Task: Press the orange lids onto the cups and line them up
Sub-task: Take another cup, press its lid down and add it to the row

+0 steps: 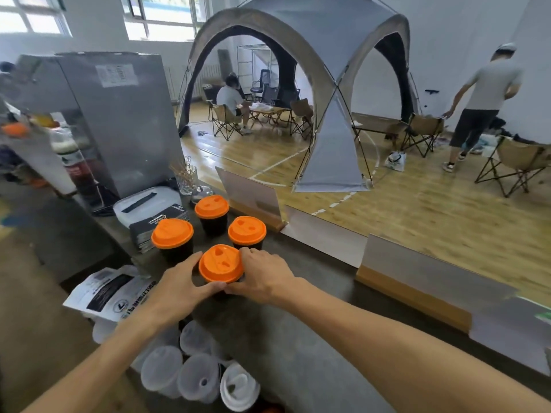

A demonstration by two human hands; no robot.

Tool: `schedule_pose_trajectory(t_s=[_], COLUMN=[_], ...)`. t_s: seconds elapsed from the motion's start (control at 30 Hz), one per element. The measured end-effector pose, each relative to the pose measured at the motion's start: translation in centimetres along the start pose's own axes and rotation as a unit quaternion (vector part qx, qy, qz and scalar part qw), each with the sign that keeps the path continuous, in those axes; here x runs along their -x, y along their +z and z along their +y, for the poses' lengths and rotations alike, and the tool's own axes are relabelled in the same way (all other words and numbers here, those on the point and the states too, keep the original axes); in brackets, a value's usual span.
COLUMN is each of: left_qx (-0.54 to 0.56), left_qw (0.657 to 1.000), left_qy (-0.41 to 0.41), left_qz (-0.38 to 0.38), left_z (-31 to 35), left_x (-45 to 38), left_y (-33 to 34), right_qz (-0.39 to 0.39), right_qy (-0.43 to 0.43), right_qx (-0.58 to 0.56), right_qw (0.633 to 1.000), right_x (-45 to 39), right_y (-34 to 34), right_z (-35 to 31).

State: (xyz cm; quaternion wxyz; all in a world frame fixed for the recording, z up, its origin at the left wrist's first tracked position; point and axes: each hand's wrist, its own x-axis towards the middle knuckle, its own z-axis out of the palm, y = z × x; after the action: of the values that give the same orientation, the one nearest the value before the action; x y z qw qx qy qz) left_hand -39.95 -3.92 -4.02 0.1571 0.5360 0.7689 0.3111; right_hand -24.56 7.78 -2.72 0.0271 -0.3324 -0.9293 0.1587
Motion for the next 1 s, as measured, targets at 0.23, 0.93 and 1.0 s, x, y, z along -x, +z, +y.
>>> schedule_pose_trajectory(t_s=[0.23, 0.93, 1.0], left_qx=[-0.002, -0.169, -0.184], left_qw=[0.991, 0.827, 0.818], left_qy=[0.094, 0.460, 0.472], left_qz=[-0.097, -0.275, -0.273], left_z=[6.8, 32.0, 32.9], left_x=[0.9, 10.4, 11.2], left_y=[4.4, 27.6, 28.0], right_qz=[0.020, 0.100, 0.091], right_qy=[0.063, 0.333, 0.347], right_qx=[0.016, 0.099, 0.091], right_qw=[0.998, 0.932, 0.929], right_x=[9.3, 46.0, 47.3], right_y=[-2.9, -5.2, -5.1], right_z=[6.3, 20.2, 20.3])
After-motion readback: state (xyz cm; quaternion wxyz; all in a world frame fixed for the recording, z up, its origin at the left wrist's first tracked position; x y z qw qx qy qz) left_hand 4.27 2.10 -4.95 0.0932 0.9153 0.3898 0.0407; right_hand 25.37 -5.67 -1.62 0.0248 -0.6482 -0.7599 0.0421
